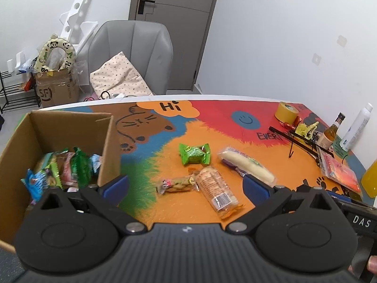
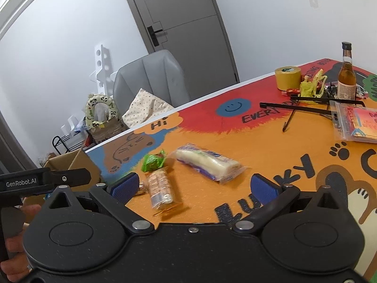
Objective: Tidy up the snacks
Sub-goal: 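Move both grippers back over the remaining snacks, then grasp the clear peanut snack bag with the left gripper while the right grasps the white cake pack, then carry the peanut bag and white cake pack over the cardboard box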
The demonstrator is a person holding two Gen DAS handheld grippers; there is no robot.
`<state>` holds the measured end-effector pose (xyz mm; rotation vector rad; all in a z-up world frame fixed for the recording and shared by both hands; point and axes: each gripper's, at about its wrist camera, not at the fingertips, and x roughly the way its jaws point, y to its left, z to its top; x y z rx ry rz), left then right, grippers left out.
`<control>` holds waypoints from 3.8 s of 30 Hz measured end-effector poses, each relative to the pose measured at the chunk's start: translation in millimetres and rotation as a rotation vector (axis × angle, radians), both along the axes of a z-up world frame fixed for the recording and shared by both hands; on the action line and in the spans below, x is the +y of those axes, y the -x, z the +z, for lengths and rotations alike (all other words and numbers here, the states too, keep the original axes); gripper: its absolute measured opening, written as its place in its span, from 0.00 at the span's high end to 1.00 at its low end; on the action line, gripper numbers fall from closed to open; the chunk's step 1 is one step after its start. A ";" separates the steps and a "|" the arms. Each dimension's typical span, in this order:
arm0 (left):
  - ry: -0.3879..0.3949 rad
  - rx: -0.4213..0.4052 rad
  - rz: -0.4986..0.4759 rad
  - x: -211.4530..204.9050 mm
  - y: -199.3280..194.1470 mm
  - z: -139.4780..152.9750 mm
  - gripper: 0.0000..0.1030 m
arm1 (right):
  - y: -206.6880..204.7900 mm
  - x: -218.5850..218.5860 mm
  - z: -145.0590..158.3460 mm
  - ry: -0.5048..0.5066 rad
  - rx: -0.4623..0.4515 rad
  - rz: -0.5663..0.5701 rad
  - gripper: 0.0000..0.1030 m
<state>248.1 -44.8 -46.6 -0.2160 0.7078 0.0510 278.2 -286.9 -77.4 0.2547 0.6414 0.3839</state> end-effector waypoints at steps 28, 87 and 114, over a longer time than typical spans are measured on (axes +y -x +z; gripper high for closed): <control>-0.047 0.152 0.150 -8.4 -76.6 -72.1 0.27 | -74.3 6.0 -39.3 0.040 0.042 0.040 0.10; -0.032 0.019 -0.002 -6.6 -15.8 -26.7 0.87 | -19.9 26.8 -13.6 -0.007 0.006 0.068 0.73; -0.023 -0.022 0.073 77.2 45.5 4.5 0.87 | 18.0 107.2 26.5 -0.043 -0.065 0.182 0.73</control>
